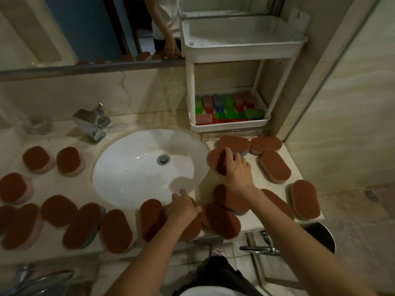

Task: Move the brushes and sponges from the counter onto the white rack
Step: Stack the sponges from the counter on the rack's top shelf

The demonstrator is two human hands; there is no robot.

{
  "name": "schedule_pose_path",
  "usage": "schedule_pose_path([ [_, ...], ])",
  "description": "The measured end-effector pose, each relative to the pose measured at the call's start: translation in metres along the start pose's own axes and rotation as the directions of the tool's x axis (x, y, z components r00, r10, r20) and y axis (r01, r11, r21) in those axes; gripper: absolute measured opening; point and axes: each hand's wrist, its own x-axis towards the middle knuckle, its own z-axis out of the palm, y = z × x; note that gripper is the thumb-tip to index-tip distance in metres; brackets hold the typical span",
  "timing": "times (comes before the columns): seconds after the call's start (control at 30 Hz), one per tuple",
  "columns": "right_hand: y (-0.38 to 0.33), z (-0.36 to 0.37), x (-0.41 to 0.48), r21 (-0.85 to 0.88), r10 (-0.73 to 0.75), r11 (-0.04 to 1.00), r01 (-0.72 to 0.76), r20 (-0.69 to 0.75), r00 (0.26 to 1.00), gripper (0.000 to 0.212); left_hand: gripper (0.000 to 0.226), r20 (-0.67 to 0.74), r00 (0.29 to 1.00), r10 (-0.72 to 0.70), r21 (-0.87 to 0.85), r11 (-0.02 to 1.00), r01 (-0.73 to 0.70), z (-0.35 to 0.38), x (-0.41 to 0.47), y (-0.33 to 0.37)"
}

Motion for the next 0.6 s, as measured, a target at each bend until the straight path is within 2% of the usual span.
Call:
schedule_pose_path([
  [0.1, 0.001, -0.007, -0.005, 0.01, -0.004, 1.0, 0.004, -0.014, 1.0, 0.081, 0.084, -0.053, 0.999, 0.006, -0.079, 0.997, -0.01, -0.004, -0.001, 0.002],
  [0.23, -0.004, -0.019, -0.005, 0.077, 0.006, 0.997, -0.002, -0.054, 0.999, 0.081, 0.083, -0.201, 0.979, -0.02, -0.268, 0.963, -0.035, -0.029, -0.004, 0.011],
  [0.37, -0.011, -0.04, -0.003, 0.149, -0.012, 0.988, 0.045, -0.219, 0.976, 0.082, 0.083, -0.364, 0.931, 0.026, -0.39, 0.903, -0.178, -0.08, -0.013, 0.03],
  [0.5, -0.015, -0.091, 0.013, 0.185, -0.04, 0.976, 0.112, -0.352, 0.935, 0.08, 0.066, -0.567, 0.815, 0.114, -0.363, 0.854, -0.372, -0.15, -0.036, 0.064],
  [0.6, -0.021, -0.137, 0.032, 0.243, -0.031, 0.956, 0.166, -0.477, 0.878, 0.081, 0.063, -0.68, 0.715, 0.161, -0.322, 0.811, -0.488, -0.198, -0.052, 0.091],
])
